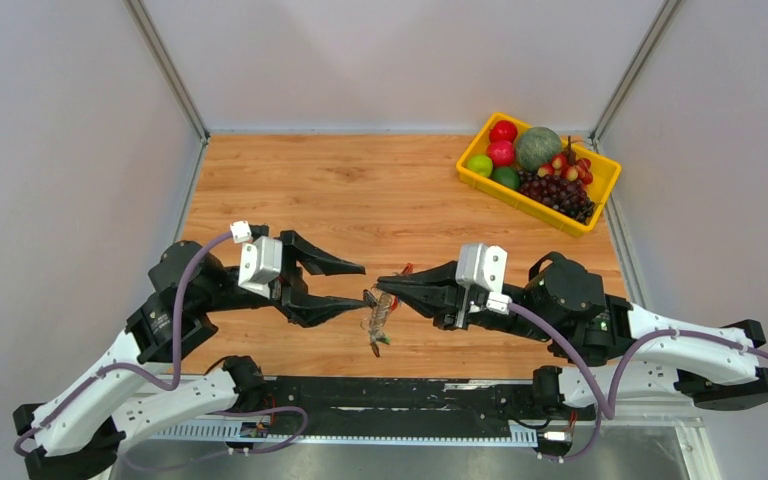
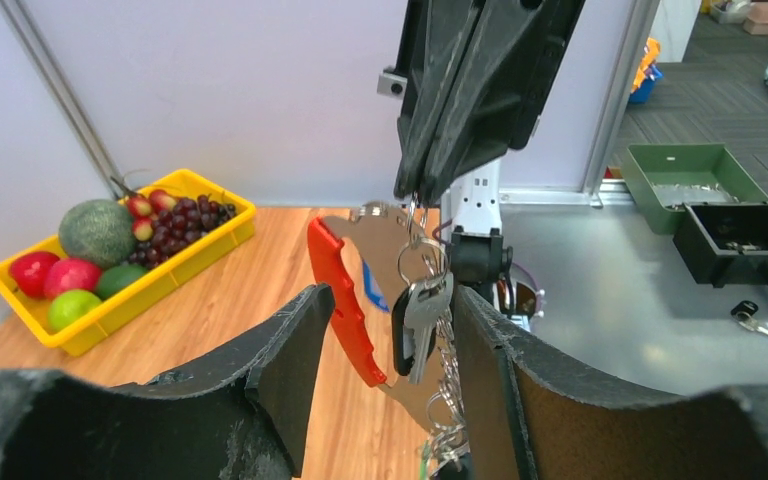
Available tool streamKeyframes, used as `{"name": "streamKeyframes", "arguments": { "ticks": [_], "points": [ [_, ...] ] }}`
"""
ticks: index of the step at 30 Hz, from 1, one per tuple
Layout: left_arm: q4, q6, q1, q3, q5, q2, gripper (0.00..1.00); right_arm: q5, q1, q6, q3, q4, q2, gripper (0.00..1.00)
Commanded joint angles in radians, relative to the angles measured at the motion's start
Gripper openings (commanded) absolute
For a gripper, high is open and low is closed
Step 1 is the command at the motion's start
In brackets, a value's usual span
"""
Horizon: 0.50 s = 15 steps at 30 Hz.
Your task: Put the keys on the keyring
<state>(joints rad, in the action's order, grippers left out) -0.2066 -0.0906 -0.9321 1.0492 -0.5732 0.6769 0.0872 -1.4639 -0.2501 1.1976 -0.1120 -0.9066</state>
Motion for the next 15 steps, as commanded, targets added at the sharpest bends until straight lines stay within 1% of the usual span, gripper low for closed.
{"name": "streamKeyframes", "arguments": {
  "ticks": [1,6,10,15],
  "points": [
    [0.027,0.018,0.003,0.051,-0.003,-0.003,0.59,-0.027,-0.006,0.028,0.037,0.005,0.026,0.00],
    [0.065,0.000,0.003,0.054,-0.037,0.008,0.59,-0.036,-0.006,0.036,0.039,0.002,0.032,0.00],
    [0.099,-0.028,0.003,0.036,-0.065,0.020,0.55,-0.039,-0.008,0.037,0.044,0.003,0.030,0.00],
    [0.164,-0.067,0.004,0.005,-0.095,0.034,0.45,-0.049,-0.008,0.031,0.055,0.004,0.018,0.00]
  ]
}}
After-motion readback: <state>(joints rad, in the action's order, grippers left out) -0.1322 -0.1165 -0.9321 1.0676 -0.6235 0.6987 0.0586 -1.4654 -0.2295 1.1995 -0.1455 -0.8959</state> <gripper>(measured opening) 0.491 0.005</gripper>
